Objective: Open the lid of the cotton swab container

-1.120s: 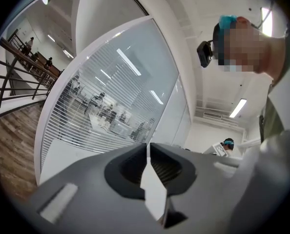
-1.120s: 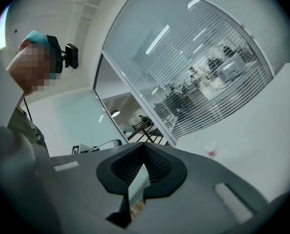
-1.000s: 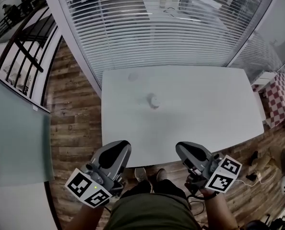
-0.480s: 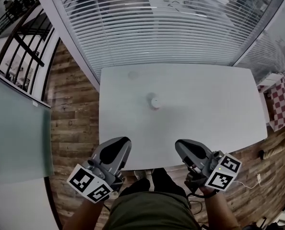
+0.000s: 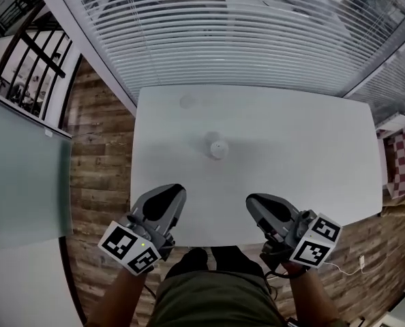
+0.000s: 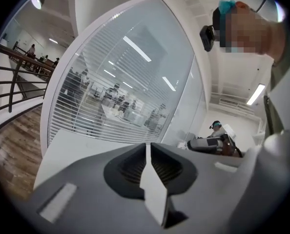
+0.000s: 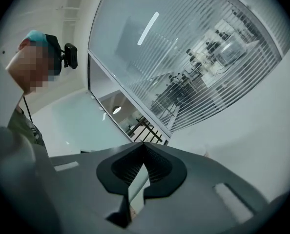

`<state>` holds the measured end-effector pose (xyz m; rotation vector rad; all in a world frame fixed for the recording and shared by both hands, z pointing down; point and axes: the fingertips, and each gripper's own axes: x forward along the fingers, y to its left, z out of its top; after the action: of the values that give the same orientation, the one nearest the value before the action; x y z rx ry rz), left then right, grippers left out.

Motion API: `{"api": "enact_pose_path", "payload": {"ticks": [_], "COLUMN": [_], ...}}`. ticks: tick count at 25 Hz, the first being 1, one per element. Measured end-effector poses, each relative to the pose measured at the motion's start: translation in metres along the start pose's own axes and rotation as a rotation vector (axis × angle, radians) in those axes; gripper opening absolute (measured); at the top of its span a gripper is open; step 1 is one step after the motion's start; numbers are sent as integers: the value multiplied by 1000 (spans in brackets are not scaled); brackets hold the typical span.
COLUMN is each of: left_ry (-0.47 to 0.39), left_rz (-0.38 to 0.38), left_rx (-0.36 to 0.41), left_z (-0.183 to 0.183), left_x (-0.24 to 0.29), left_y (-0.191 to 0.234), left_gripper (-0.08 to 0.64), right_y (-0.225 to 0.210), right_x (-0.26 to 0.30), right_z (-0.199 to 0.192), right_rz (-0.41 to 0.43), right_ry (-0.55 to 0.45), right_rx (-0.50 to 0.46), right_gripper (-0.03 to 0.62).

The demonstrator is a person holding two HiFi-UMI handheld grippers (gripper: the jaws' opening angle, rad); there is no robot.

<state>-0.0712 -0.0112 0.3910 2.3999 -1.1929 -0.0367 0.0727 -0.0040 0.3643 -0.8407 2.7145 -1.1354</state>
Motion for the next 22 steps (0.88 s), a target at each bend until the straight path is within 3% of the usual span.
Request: {"api": "enact_pose_path", "payload": {"ticks": [14, 22], "left_ry": [86, 149], "left_rz": [101, 105], "left_rx": [11, 29], "left_z": [-60, -94], "left_x": [59, 76], "left_y": [37, 61], "left_gripper": [52, 82], "right_y": [-59, -70], "right_x": [1, 7], "right_z": [1, -12], "right_rz": [51, 50], "right_ry": [95, 120], "right_rx": [65, 81], "right_gripper": [9, 9]}}
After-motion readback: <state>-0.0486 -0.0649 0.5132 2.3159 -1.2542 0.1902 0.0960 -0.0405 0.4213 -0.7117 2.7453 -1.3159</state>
